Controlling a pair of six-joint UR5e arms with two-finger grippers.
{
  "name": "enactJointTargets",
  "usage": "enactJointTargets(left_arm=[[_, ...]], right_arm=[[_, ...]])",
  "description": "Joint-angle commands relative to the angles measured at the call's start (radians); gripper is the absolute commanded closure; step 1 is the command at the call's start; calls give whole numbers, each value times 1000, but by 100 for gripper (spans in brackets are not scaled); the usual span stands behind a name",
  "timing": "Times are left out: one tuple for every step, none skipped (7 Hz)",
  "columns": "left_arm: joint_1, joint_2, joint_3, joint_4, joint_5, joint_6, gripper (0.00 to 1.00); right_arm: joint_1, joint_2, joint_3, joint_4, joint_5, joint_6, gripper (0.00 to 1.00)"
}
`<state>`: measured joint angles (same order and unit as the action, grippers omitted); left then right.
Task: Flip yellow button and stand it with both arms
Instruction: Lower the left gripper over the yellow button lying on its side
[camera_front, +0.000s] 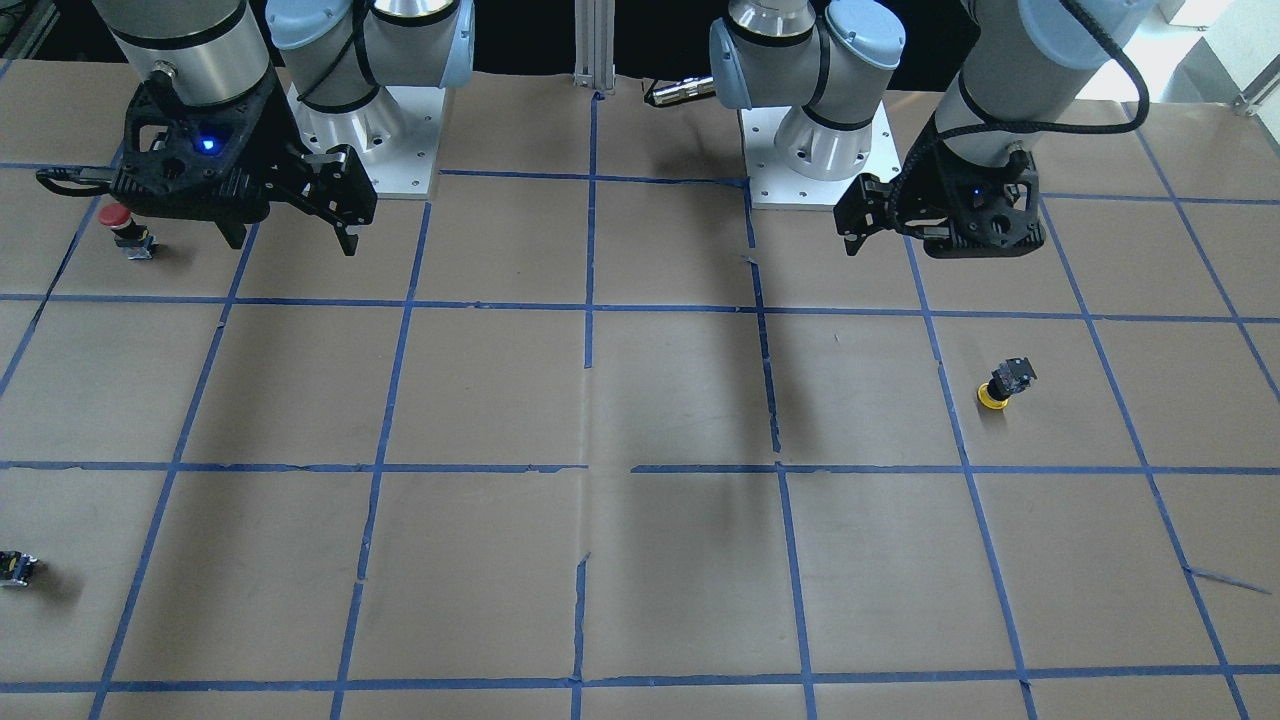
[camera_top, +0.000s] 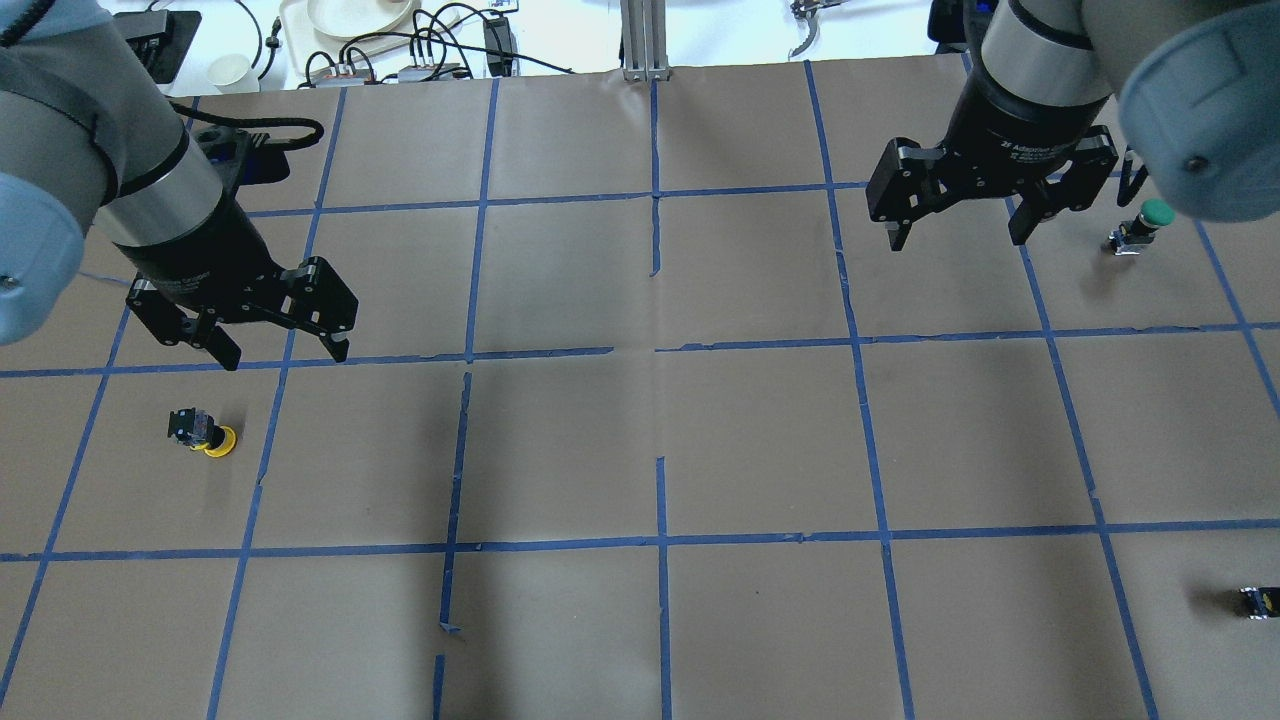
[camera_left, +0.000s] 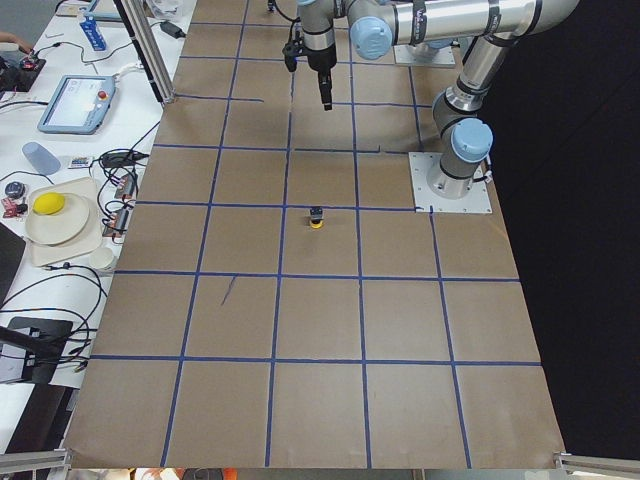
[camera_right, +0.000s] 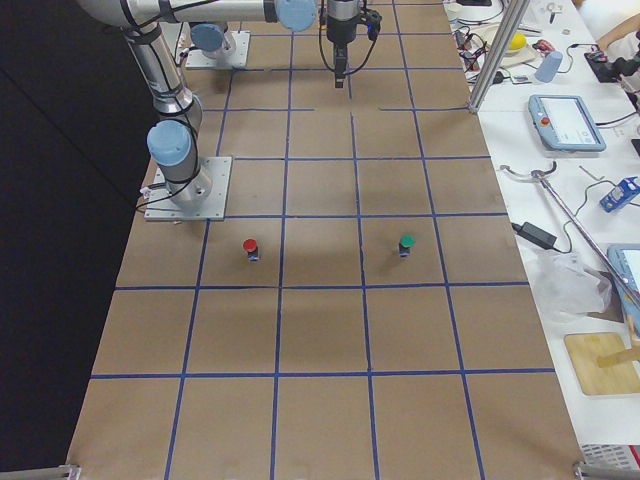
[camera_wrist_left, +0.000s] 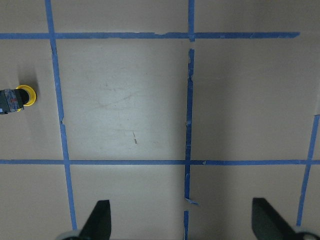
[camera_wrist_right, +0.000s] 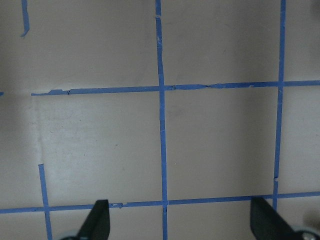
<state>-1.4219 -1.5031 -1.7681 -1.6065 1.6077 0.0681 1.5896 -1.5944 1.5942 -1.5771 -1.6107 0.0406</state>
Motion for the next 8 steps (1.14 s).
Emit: enactJointTargets(left_arm=[[98,-64,-89,177,4,50,0],[168,-95,-155,307,4,156,0],[267,-126,-218,427,3,291,0],[350,-152,-258,509,-6,400,0],[403,-157,-264,511,-6,458,0],[417,-157,-263,513,-3,499,0],[419,-163,-263,522,0,569,0],[426,-175,-263,531,0,582,0]], right_arm=[[0,1,1,0,0,-1,0],[0,1,0,0,0,-2,0],[0,-1,1,0,0,-1,0],[0,1,0,-1,0,-1,0],[0,2,1,0,2,4,0],[0,1,1,0,2,2,0],[0,1,1,0,0,1,0],[0,-1,1,2,0,1,0]])
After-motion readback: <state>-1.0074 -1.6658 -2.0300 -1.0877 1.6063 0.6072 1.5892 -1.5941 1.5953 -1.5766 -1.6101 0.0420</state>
